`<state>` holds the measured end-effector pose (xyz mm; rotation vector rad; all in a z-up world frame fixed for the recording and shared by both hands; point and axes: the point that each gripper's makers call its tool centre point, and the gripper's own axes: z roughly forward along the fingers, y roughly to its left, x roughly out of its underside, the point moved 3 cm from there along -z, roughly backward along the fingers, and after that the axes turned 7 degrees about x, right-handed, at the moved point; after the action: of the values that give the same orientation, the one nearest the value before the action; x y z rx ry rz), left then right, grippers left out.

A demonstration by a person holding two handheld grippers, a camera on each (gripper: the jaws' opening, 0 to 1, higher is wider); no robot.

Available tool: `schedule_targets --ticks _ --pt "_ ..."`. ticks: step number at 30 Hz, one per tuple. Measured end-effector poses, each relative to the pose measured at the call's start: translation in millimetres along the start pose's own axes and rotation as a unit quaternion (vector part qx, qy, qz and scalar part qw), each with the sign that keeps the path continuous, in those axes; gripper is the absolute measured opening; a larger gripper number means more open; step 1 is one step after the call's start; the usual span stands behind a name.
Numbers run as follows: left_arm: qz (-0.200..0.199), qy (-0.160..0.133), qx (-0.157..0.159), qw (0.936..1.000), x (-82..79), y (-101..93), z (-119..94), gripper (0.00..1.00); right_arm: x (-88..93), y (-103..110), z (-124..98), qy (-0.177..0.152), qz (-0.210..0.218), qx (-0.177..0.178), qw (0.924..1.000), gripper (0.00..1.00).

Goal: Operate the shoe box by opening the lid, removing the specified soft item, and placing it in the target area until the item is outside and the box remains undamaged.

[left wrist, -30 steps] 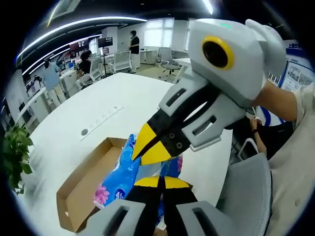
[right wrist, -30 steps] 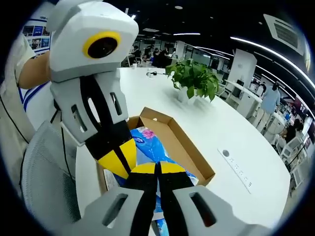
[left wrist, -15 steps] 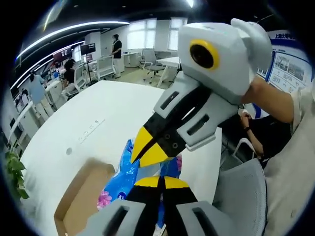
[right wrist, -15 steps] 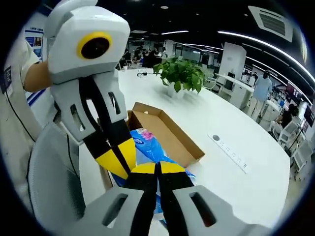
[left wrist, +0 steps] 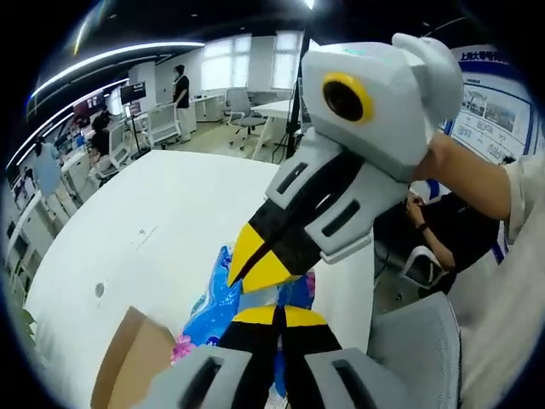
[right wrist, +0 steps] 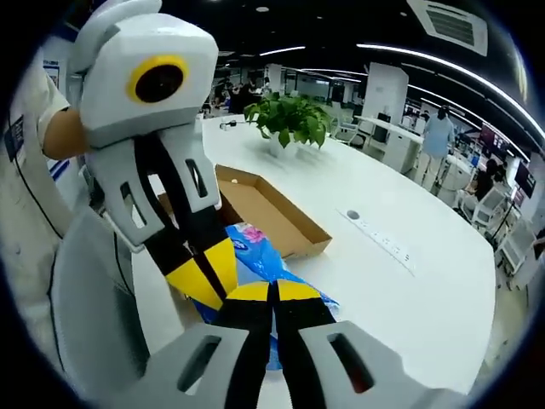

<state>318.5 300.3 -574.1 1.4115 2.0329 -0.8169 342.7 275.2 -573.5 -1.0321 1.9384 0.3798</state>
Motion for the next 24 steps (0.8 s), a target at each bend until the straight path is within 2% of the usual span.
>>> schedule_targets --ticks 14,24 --pt "0.009 -0.001 0.028 0.9996 -23.6 -6.9 42.4 0.00 32.8 -29.6 -18.8 0.019 0.014 0.004 0.9997 0.00" --pt "0.018 0.003 0.045 0.9988 -33.9 -10.3 71.6 0.00 57.8 -47.5 -28.7 0.030 0.022 0.003 0.9993 0.00"
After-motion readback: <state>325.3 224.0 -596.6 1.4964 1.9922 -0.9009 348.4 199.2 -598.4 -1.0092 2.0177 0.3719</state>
